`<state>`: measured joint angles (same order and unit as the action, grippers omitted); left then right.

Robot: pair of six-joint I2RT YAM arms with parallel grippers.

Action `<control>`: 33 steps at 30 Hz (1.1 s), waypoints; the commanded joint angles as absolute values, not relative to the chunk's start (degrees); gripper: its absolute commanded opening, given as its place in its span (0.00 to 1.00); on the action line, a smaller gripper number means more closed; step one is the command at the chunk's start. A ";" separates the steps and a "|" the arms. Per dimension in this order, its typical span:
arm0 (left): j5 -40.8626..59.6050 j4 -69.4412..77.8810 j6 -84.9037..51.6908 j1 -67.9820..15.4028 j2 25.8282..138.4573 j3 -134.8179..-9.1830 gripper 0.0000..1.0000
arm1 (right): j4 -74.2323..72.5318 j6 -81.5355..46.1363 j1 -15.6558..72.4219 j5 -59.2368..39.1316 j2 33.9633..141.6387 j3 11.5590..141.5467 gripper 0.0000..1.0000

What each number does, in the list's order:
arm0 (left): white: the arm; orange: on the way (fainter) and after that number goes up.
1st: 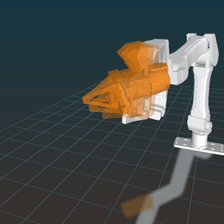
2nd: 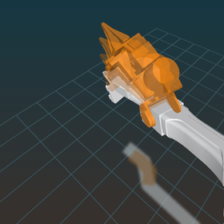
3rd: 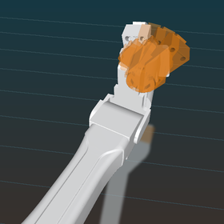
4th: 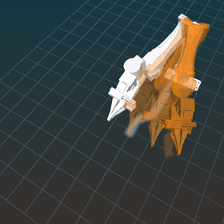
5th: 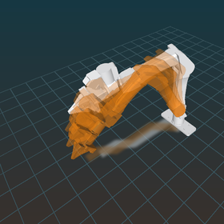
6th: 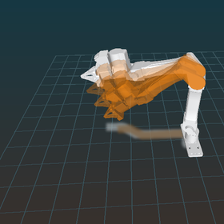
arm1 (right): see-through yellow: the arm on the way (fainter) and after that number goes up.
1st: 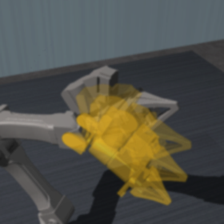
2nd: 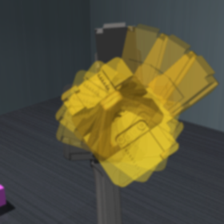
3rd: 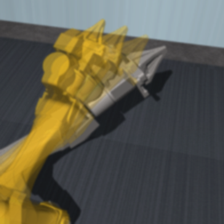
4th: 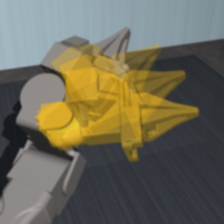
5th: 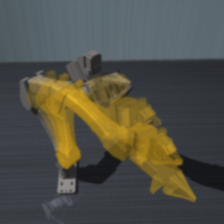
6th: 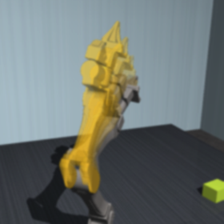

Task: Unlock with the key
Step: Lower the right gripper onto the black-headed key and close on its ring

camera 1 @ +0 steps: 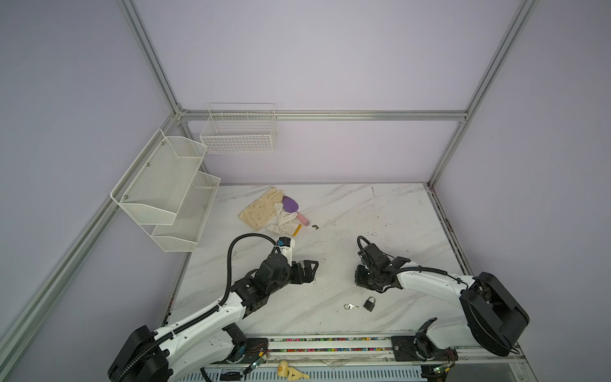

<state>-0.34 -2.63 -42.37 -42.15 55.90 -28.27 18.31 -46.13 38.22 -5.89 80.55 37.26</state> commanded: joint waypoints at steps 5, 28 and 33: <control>-0.92 -0.21 -41.22 -42.45 55.64 -33.31 1.00 | 18.72 -46.76 37.96 -5.43 81.91 36.74 0.17; 0.02 0.10 -45.96 -42.45 51.34 -32.48 1.00 | 21.15 -37.30 37.93 -3.67 79.41 41.64 0.00; -0.55 -1.49 -47.18 -42.23 47.84 -32.37 1.00 | 24.04 -32.70 37.97 -3.00 80.37 46.57 0.00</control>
<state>-0.45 -2.52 -45.76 -42.15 49.98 -28.27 21.04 -36.82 38.13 -4.49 80.84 43.68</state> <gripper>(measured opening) 0.999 0.050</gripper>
